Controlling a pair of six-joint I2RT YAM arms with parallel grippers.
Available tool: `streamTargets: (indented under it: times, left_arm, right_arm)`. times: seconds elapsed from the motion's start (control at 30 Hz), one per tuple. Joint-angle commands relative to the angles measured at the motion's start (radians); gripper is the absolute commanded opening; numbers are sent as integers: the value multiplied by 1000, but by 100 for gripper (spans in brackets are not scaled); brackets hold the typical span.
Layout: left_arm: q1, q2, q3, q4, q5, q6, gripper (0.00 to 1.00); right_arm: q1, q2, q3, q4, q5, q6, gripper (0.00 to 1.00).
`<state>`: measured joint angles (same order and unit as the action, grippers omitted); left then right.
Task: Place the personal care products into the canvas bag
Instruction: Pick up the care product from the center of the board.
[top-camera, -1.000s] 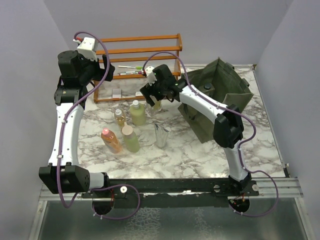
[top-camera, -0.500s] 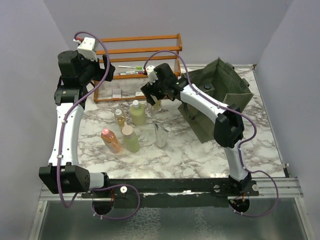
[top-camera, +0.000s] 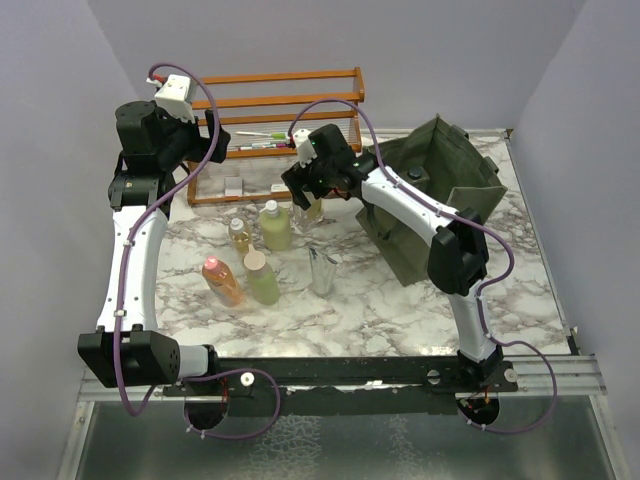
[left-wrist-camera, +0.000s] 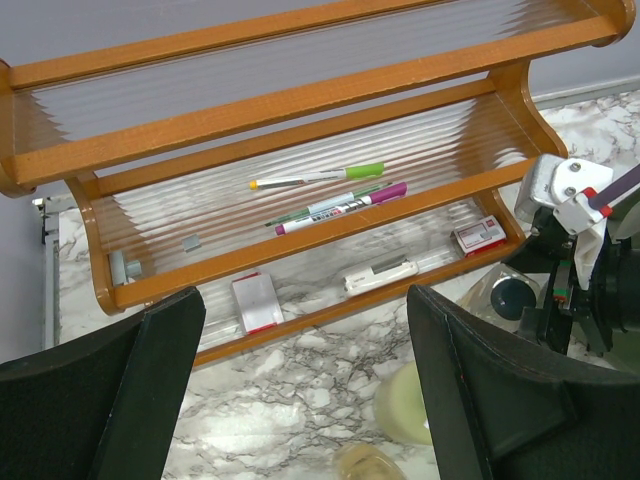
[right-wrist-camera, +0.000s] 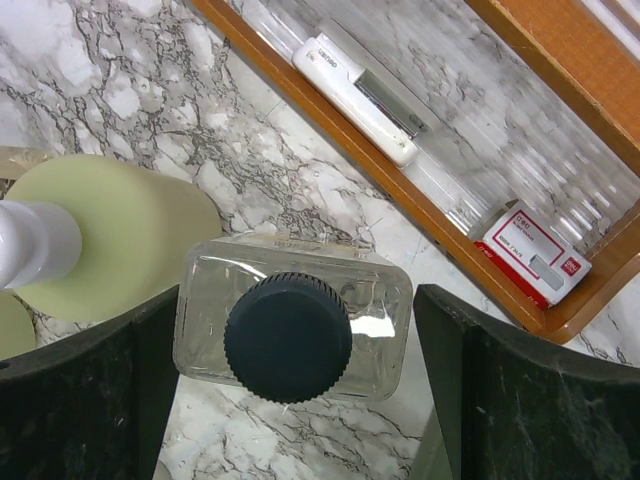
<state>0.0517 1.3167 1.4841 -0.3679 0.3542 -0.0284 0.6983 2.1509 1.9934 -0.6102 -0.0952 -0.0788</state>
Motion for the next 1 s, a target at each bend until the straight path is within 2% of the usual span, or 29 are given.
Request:
streamTargets:
  times: [0.0,0.37,0.5,0.87,0.97]
  left_arm:
    - [9,-19,2,19,29,-5,85]
    - [9,-18,5,18,32,-4,85]
    - [10,-16,5,19,34,-4,85]
    - [10,-18,2,19,32,0,85]
    - [10,-20,4,18,32,4,85]
  right_arm:
    - [-5,28,42,-10,-27,20,91]
    - [-6,43,41,-16,-24,27,91]
    - [-8,41,44,-16,-26,27,88]
    - [-26,10,101,-22,-42,-5,51]
    - [-27,-16,123,-24,-74,-55,37]
